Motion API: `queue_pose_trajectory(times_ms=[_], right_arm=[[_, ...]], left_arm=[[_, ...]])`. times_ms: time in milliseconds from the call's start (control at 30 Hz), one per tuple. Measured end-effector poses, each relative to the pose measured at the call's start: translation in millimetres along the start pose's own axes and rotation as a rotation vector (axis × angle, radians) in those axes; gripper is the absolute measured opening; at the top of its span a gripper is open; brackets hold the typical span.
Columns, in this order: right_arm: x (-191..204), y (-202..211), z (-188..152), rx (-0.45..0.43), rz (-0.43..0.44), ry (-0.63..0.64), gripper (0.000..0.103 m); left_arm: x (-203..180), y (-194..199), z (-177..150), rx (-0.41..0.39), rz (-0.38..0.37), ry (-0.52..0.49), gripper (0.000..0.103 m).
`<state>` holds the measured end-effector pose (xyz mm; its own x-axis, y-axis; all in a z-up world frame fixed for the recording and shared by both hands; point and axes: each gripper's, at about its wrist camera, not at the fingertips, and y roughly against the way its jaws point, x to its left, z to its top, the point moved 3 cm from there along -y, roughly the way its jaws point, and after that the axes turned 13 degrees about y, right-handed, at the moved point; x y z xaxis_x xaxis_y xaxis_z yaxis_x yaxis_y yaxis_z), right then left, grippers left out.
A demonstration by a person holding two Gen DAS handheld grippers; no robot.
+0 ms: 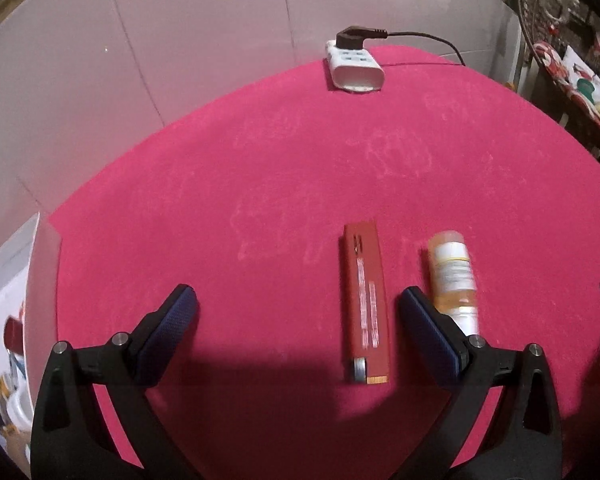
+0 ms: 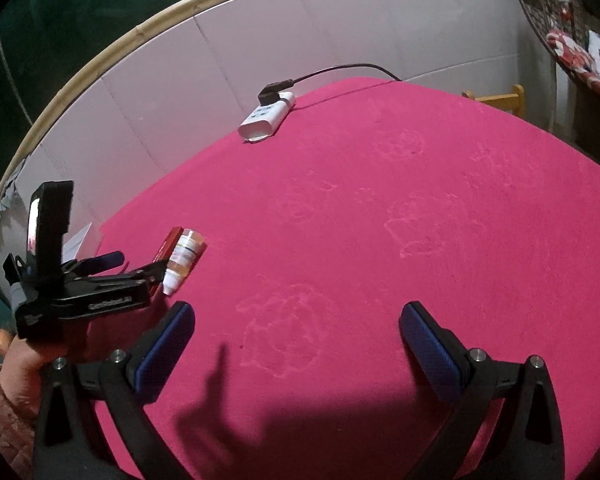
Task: Organize rigid objects
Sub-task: 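Grasp the red lighter with the left gripper while the right gripper grasps the glue bottle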
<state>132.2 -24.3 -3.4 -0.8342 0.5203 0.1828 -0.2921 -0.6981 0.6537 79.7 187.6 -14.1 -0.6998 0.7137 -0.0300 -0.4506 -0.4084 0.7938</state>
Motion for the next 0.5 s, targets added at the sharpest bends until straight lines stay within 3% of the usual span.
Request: queue_pose_trajectory(times_ms=[33,100,167,267,367,500], right_arm=[[0,0,0,0.002,0.001,0.000,0.103],[1,-1,0,0.009,0.002,0.004,0.103],[2,-3,0,0.015,0.001,0.015,0.103],[5,-5,0,0.029,-0.009,0.032,0.103],[7,-5,0,0.031,-0.013,0.041,0.103],[5,-6,0,0.036,-0.015,0.038,0.103]], left_arm=[[-1,-1,2,-0.002,-0.002,-0.008,0.101],[-1,-1,4,-0.005,-0.024,-0.009,0.086],[-3,2,4,0.001,-0.081,-0.010,0.051],[-13,8,-2,-0.003,-0.126,-0.052,0.022],[-21,14,-9,-0.033,-0.103,-0.090,0.017],[-8,19,-16,-0.040,-0.116,-0.038,0.017]])
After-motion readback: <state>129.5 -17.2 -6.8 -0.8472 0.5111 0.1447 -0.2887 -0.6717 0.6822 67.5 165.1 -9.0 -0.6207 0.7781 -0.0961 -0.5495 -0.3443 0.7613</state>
